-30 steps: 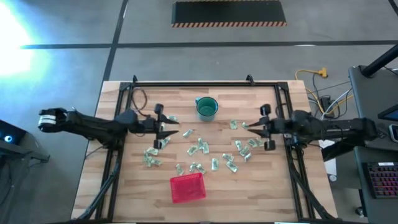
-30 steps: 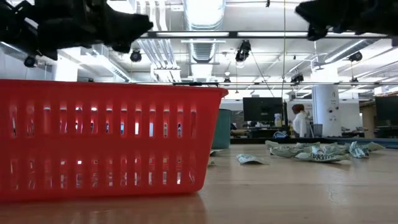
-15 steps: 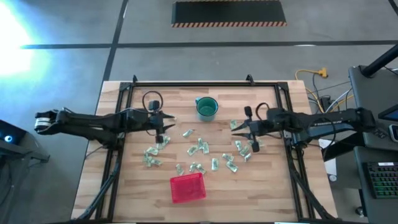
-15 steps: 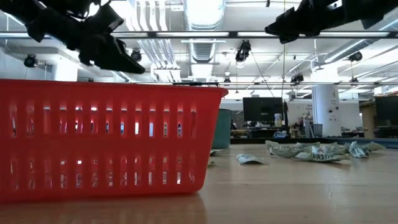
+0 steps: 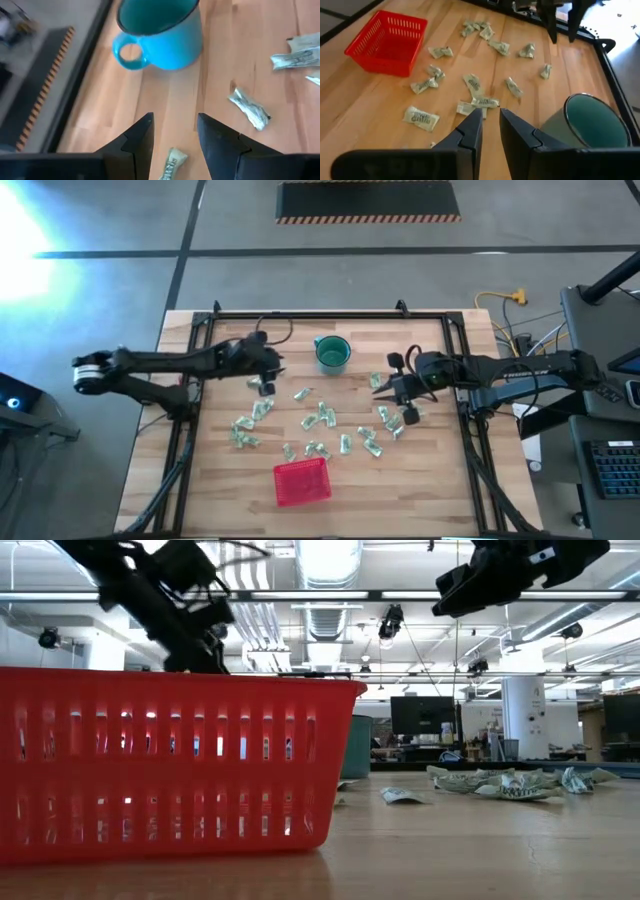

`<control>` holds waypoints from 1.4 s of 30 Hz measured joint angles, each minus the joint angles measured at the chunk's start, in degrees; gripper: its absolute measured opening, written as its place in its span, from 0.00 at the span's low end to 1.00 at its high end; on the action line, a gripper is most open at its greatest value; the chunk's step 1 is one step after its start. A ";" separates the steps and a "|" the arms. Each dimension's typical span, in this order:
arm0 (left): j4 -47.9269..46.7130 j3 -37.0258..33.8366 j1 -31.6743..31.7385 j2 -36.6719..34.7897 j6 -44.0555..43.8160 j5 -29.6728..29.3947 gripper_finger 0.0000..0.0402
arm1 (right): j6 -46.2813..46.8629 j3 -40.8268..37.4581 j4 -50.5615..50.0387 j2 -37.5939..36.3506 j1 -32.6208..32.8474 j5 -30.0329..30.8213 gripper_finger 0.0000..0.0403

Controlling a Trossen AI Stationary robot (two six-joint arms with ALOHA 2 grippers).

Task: Pick and place items into bin
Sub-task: Put the green stevia packet into the red bin

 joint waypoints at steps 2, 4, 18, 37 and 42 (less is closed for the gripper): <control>-1.09 1.45 1.72 3.35 -0.09 1.14 0.34 | 0.02 -0.02 -1.33 0.04 0.00 0.00 0.14; -3.66 2.87 3.17 6.31 -0.12 1.17 0.34 | 0.02 -0.08 -2.32 0.07 0.00 0.00 0.14; -14.48 8.73 8.14 13.26 -0.29 1.17 0.34 | 0.05 -0.55 -2.93 0.07 0.00 -0.39 0.15; -14.11 9.37 9.46 22.98 1.78 1.52 0.34 | 0.48 -1.80 -2.24 0.07 0.00 -0.50 0.30; -14.18 9.21 9.46 23.56 1.67 3.05 0.34 | 0.48 -2.79 -2.24 0.07 0.00 -0.50 0.30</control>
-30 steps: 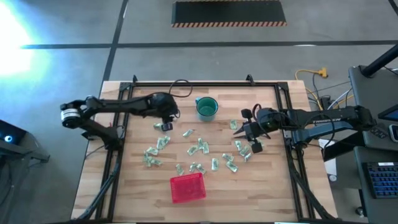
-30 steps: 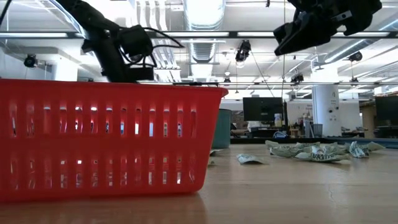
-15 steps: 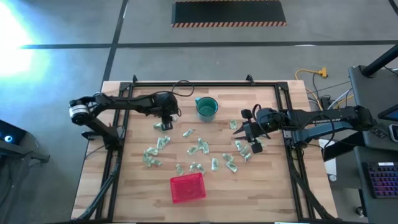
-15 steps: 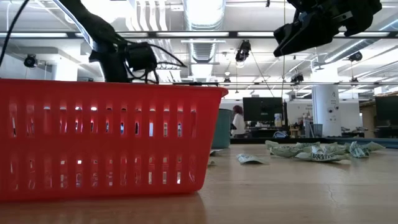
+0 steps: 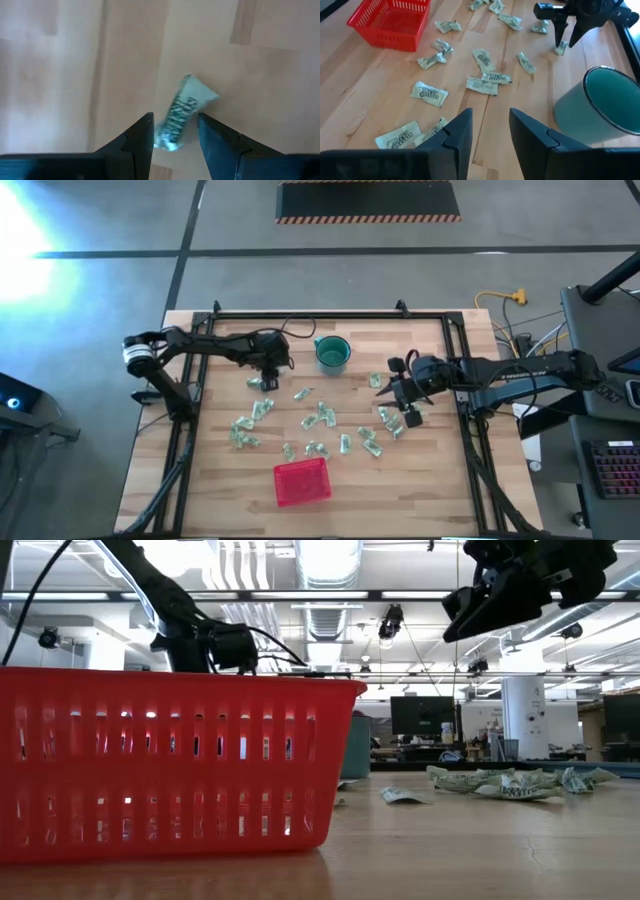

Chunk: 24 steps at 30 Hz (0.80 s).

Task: Pick and place items into bin
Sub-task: Put the green stevia packet into the red bin

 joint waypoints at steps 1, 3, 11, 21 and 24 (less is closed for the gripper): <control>-0.06 -0.03 0.00 0.13 -0.03 0.42 0.34 | 0.00 -0.14 0.02 0.00 0.00 0.00 0.29; -0.04 -0.05 0.00 0.32 -0.24 0.78 0.34 | 0.00 -0.44 0.06 0.00 0.00 0.00 0.29; -0.43 -0.05 0.12 -0.27 -1.68 0.72 0.23 | 0.08 -0.58 0.15 0.02 0.00 0.02 0.26; -1.80 -0.05 0.13 -0.38 -2.07 0.34 0.02 | 2.62 -0.67 0.24 0.02 0.00 0.02 0.23; -1.97 -0.05 0.13 -0.72 -2.23 -0.04 0.00 | 2.63 -0.67 0.23 0.02 0.00 0.02 0.23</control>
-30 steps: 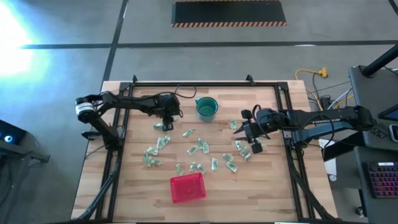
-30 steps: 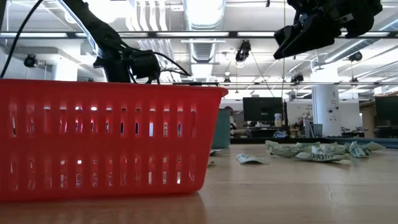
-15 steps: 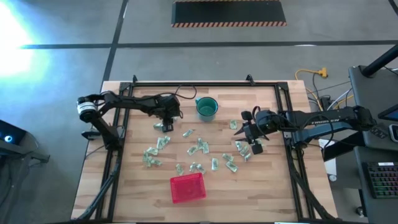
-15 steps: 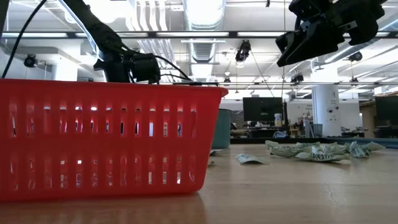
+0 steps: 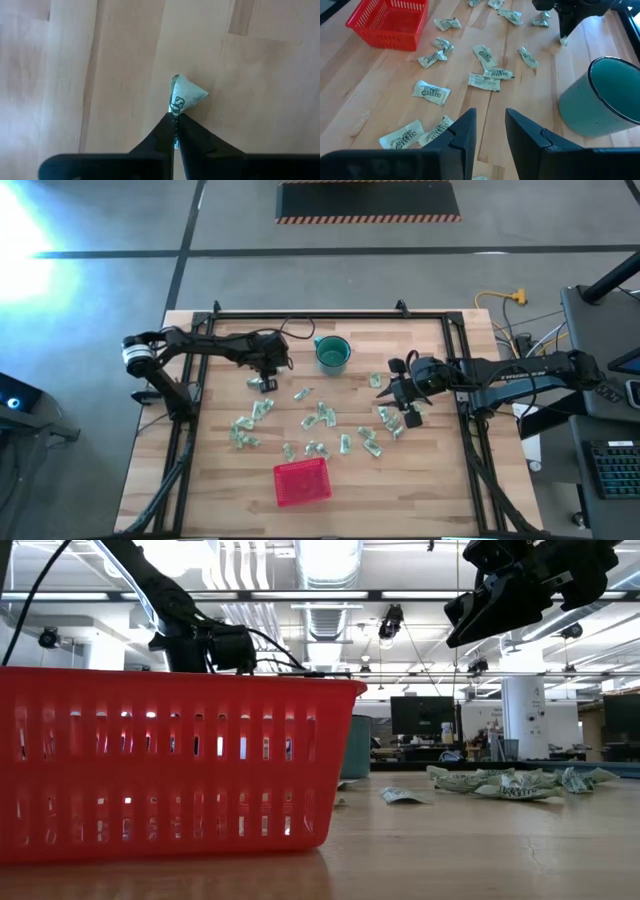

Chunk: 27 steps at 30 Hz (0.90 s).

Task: Pick and place items into bin
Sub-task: Put the green stevia packet into the red bin

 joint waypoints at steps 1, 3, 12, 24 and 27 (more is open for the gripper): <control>-0.02 -0.02 0.00 -0.32 -0.20 0.00 0.00 | -0.01 0.00 0.00 0.00 0.00 0.00 0.23; -0.06 -0.02 -0.10 -1.34 -1.10 0.00 0.00 | 0.15 0.00 0.00 0.00 0.00 0.00 0.24; -1.46 -0.04 -3.91 -11.04 -4.74 2.87 0.00 | 1.49 -0.11 -0.05 0.00 0.00 0.00 0.22; 5.42 -2.13 -19.66 -23.02 -6.32 6.14 0.00 | 1.89 -0.55 1.18 0.00 0.00 0.00 0.19; 7.36 -2.60 -24.10 -23.59 -6.32 6.24 0.00 | 1.91 -0.76 2.03 0.00 0.00 0.00 0.20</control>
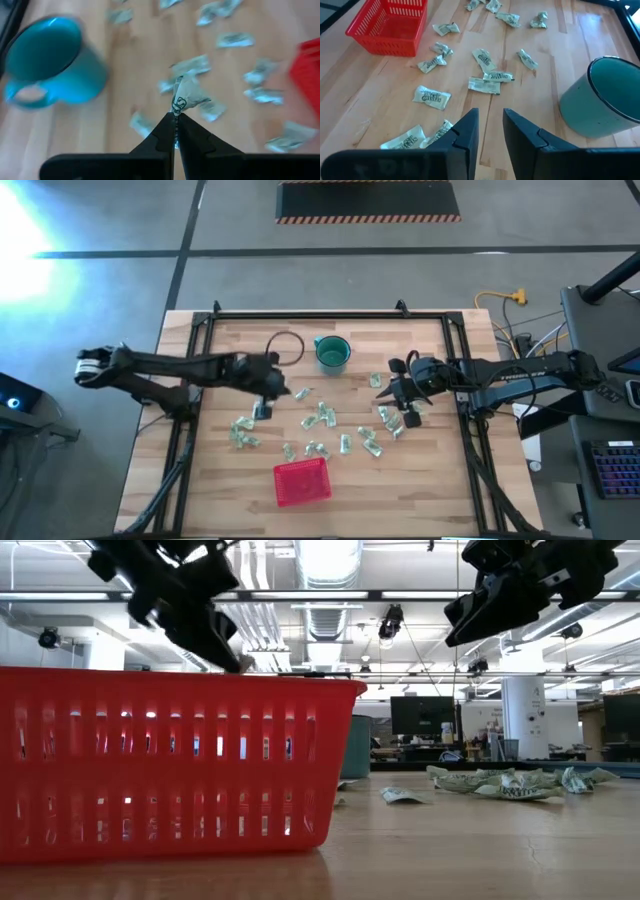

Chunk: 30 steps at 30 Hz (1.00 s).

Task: Pick and place items into bin
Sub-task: Put the green stevia packet into the red bin

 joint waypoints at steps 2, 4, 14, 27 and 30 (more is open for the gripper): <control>1.45 0.00 -3.08 0.23 0.00 0.07 0.00 | -0.02 -0.19 0.19 0.00 0.00 0.00 0.20; 3.25 0.03 -6.11 1.01 0.02 0.18 0.00 | 0.00 -0.29 0.59 0.00 0.00 0.01 0.21; 12.65 0.11 -18.59 8.02 0.63 1.71 0.00 | 0.00 -1.24 0.82 -0.02 0.00 0.00 0.18; 24.34 1.18 -24.67 18.51 0.57 8.08 0.00 | 1.09 -2.14 2.17 -0.02 0.00 0.02 0.17; 25.44 1.37 -25.52 21.08 0.54 9.49 0.00 | 1.09 -2.52 2.18 -0.02 0.00 0.02 0.17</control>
